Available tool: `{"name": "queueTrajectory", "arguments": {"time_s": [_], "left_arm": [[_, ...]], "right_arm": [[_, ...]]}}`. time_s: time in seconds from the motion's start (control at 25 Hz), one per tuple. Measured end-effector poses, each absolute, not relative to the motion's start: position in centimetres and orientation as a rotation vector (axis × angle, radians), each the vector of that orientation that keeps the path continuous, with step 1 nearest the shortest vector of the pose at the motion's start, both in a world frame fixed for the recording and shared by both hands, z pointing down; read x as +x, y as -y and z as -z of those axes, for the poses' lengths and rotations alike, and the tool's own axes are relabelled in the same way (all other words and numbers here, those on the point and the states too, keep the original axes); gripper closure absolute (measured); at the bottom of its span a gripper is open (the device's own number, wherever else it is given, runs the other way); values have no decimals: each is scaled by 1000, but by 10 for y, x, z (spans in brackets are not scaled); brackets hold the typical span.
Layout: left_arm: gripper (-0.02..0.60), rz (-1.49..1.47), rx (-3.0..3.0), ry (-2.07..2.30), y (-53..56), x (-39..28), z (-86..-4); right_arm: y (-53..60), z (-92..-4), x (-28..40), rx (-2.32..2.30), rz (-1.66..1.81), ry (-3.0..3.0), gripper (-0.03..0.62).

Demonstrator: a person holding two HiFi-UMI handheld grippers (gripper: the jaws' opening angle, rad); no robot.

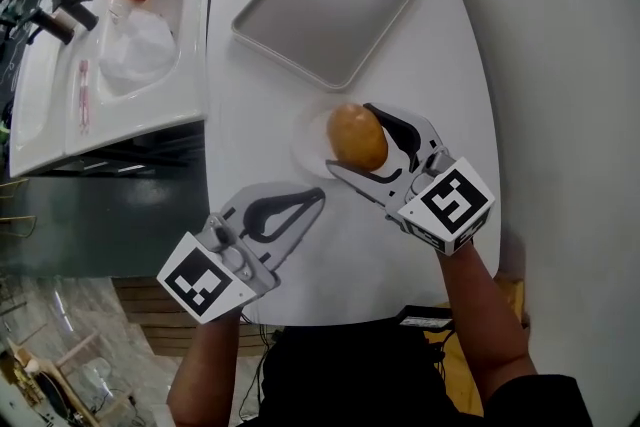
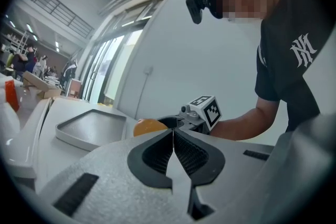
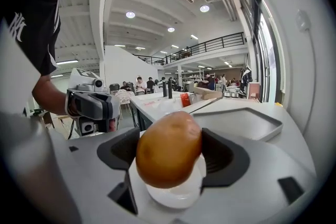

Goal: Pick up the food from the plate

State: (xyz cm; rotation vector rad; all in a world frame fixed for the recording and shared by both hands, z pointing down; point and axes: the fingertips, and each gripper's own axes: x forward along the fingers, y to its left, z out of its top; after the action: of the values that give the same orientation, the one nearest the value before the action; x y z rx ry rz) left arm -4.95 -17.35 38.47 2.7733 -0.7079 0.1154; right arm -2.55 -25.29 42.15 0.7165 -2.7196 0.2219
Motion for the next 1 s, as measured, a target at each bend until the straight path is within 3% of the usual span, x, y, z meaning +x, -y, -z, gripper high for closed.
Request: {"name": "queueTrajectory", "arguments": {"time_s": [1.0], "left_arm": [[574, -50, 3006, 836, -4, -35, -245]], "right_arm": [[28, -252, 21, 834, 10, 2841, 244]]}}
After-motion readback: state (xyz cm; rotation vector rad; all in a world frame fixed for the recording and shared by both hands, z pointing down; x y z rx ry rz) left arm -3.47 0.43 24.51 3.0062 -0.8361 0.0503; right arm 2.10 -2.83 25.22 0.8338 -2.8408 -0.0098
